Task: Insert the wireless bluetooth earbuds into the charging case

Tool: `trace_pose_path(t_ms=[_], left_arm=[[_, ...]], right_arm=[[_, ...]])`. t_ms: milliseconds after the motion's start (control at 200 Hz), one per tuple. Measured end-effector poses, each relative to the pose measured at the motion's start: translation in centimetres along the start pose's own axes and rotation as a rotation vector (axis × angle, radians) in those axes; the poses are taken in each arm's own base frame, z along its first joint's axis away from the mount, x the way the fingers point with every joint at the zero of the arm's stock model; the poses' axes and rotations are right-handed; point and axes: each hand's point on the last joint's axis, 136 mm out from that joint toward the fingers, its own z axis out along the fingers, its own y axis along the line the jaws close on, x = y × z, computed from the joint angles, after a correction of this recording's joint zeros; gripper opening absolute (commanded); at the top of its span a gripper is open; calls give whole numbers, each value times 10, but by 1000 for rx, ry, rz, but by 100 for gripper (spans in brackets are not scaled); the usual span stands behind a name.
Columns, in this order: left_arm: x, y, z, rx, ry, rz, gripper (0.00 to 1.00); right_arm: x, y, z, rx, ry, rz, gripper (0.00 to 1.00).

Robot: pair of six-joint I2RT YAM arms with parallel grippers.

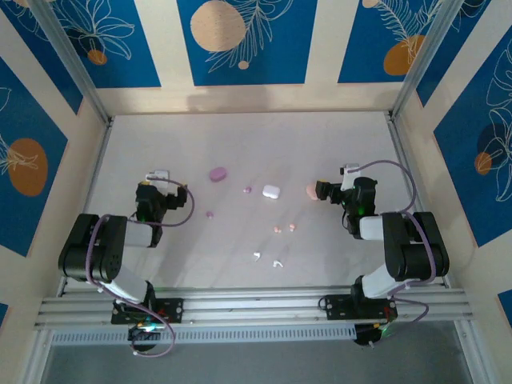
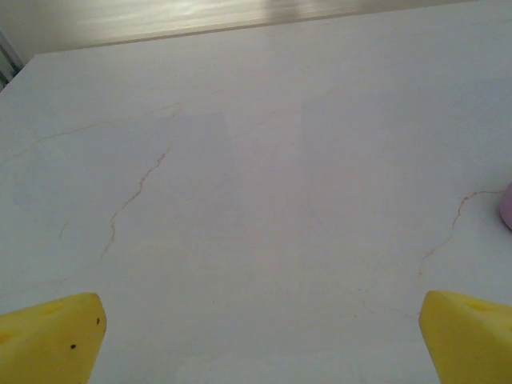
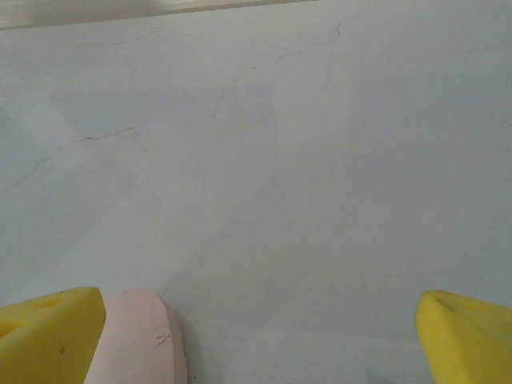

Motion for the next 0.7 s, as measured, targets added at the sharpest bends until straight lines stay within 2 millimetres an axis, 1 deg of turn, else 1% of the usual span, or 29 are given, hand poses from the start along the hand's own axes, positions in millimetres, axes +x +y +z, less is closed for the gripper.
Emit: trace_pose_path(t_ms=[700], left_arm=[[1,0,0,0,3,0,100]], right_arm=[[0,-1,0,-3,0,6,99]])
